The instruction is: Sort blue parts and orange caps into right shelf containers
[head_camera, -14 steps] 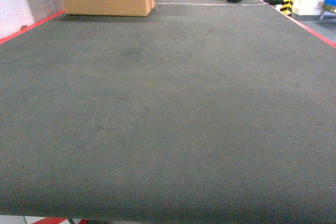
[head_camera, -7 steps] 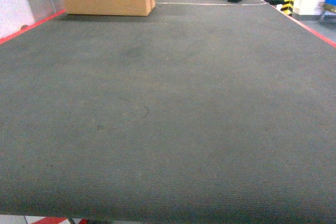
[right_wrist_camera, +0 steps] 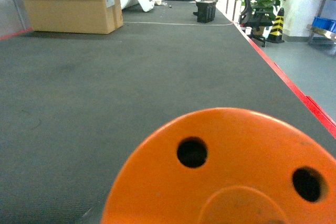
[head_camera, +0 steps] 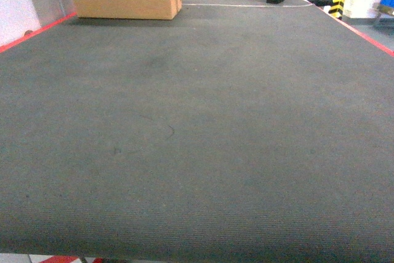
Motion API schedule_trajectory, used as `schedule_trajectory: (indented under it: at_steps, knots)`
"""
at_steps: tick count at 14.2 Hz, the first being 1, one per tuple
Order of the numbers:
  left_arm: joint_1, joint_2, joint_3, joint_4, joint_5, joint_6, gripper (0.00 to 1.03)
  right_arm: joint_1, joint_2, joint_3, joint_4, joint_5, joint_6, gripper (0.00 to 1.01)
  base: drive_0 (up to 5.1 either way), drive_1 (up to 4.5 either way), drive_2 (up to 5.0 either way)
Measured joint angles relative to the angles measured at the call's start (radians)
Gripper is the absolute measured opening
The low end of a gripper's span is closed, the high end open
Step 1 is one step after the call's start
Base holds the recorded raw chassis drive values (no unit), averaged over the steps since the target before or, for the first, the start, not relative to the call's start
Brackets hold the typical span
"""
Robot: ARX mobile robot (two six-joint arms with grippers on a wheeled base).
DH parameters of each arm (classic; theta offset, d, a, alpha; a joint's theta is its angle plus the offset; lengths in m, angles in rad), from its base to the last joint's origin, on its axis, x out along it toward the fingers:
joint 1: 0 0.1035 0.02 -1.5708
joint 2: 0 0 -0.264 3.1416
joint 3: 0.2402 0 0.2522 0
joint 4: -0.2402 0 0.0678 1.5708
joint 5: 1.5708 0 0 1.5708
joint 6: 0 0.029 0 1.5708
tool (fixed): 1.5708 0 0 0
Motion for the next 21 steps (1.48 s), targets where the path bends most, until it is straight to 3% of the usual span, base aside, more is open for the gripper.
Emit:
schedule_trajectory:
  at_steps: [6, 7, 21]
  knots:
    - [0.0, -0.127, 0.0, -0.129, 0.0, 0.0, 0.42, 0.0, 0.0, 0.0, 0.001, 0.0, 0.0, 0.44, 0.0, 0.0, 0.0]
    - [0.0, -0.232, 0.0, -0.29, 0.003, 0.0, 0.42, 0.0, 0.0, 0.0, 0.001, 0.0, 0.0, 0.44, 0.0, 0.0, 0.0]
    - [0.002, -0.288, 0.001, -0.307, -0.002, 0.0, 0.42, 0.0, 0.0, 0.0, 0.001, -0.001, 0.0, 0.44, -0.1, -0.14, -0.1]
